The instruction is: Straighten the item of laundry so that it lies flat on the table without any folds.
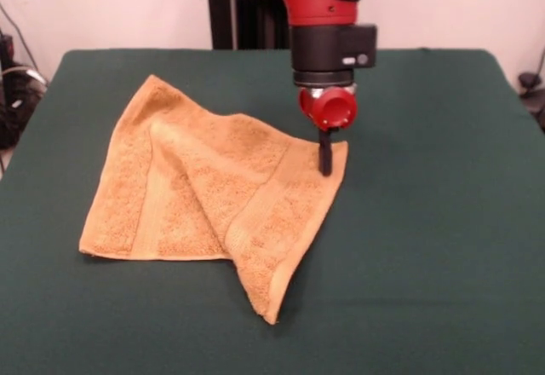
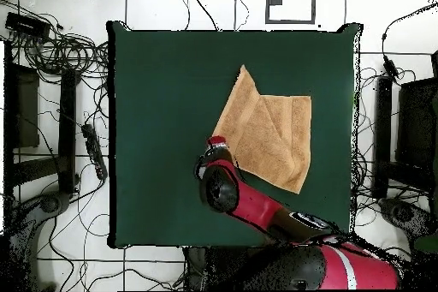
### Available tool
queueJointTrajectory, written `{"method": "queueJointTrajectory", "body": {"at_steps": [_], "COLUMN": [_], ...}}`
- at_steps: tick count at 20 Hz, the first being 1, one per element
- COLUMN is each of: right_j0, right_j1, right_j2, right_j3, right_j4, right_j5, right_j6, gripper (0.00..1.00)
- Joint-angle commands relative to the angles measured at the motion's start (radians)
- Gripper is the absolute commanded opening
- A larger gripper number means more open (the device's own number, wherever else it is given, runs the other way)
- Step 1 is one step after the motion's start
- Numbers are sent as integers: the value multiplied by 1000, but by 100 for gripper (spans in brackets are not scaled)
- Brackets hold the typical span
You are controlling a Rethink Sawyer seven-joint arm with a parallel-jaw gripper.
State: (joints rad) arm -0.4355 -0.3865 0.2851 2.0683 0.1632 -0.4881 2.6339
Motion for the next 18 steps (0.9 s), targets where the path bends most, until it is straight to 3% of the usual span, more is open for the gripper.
{"method": "queueJointTrajectory", "body": {"at_steps": [1,13,18], "right_j0": [77,140,122], "right_j1": [130,161,175], "right_j2": [215,279,299], "right_j3": [-43,-68,-56], "right_j4": [121,215,206], "right_j5": [-5,-102,-125], "right_j6": [366,428,440], "gripper": [0,0,0]}}
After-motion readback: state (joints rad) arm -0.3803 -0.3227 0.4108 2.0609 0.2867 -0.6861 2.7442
